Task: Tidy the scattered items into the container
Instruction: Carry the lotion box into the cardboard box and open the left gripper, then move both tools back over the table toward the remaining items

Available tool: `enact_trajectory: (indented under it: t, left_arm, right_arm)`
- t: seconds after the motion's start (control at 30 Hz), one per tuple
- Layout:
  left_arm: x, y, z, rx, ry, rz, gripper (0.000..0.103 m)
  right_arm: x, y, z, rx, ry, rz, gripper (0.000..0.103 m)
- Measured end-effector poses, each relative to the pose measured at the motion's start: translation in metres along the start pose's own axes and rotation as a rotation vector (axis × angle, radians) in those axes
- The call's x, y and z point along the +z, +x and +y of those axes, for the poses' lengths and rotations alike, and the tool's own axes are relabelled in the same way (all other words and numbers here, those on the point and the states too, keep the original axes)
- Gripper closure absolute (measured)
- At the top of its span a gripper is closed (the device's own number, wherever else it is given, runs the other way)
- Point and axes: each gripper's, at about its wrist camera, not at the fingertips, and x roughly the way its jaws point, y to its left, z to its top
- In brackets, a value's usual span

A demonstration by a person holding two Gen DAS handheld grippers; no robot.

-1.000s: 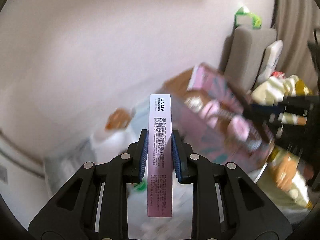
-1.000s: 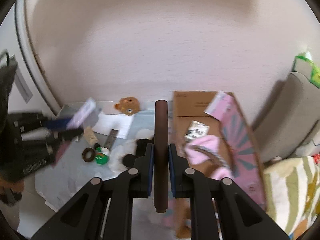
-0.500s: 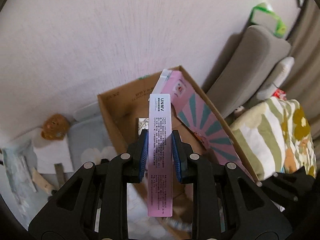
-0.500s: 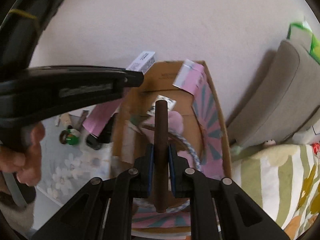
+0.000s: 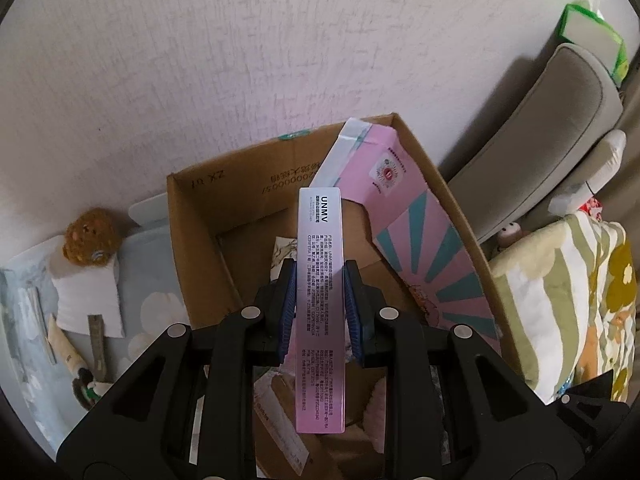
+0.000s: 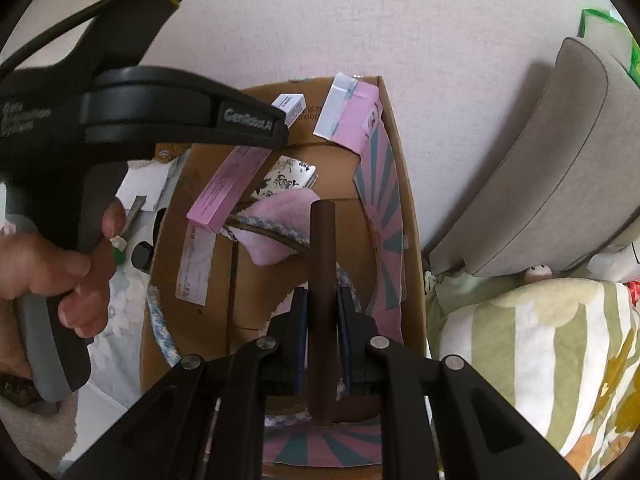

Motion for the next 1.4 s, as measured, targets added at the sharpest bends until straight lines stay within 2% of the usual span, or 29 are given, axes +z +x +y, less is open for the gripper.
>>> enact_trajectory:
  t: [0.27, 0.33, 0.37, 0.4, 0.47, 0.53, 0.57, 0.77, 0.97, 1.13, 1.23, 1.4]
  left_arm:
    - [-0.004, 0.008, 0.0, 0.006, -0.004, 0.026, 0.082]
    - [-0.006, 0.008, 0.0, 0.007, -0.008, 0.023, 0.078]
    - [-0.006, 0.007, -0.001, 0.008, -0.006, 0.019, 0.062]
    - [-0.006, 0.004, -0.001, 0.011, -0.003, 0.01, 0.036]
    - [-0.007, -0.002, -0.002, 0.019, -0.003, -0.016, 0.01]
    - [-0.008, -0.009, -0.002, 0.002, -0.001, -0.039, 0.01]
    - [-0.008, -0.01, -0.002, 0.002, 0.0, -0.04, 0.01]
    - [-0.006, -0.022, 0.001, 0.0, -0.004, -0.043, 0.01]
    - [-0.006, -0.052, 0.02, 0.005, -0.027, -0.082, 0.01]
    - [-0.011, -0.091, 0.054, 0.048, -0.051, -0.118, 0.01]
    - [-0.019, -0.127, 0.085, 0.087, -0.067, -0.148, 0.01]
    - [-0.035, -0.182, 0.144, 0.165, -0.108, -0.204, 0.002]
  right_arm:
    - [0.0, 0.005, 0.0, 0.014, -0.009, -0.001, 0.09]
    - [0.0, 0.006, -0.001, 0.023, -0.003, -0.004, 0.09]
    - [0.0, 0.006, -0.002, 0.028, 0.006, -0.004, 0.09]
    - [0.0, 0.006, -0.004, 0.037, 0.021, -0.004, 0.09]
    - [0.001, 0.006, -0.005, 0.039, 0.037, -0.008, 0.08]
    - [0.001, 0.005, -0.004, 0.045, 0.034, -0.015, 0.047]
    - [0.001, 0.003, -0.003, 0.048, 0.028, -0.028, 0.044]
    - [0.002, -0.008, 0.009, 0.021, -0.008, -0.06, 0.044]
    - [0.004, -0.018, 0.022, 0.009, -0.024, -0.083, 0.044]
    - [0.005, -0.029, 0.038, -0.022, -0.054, -0.096, 0.044]
    - [0.004, -0.044, 0.054, -0.061, -0.085, -0.095, 0.044]
    - [0.012, -0.064, 0.082, -0.082, -0.118, -0.117, 0.044]
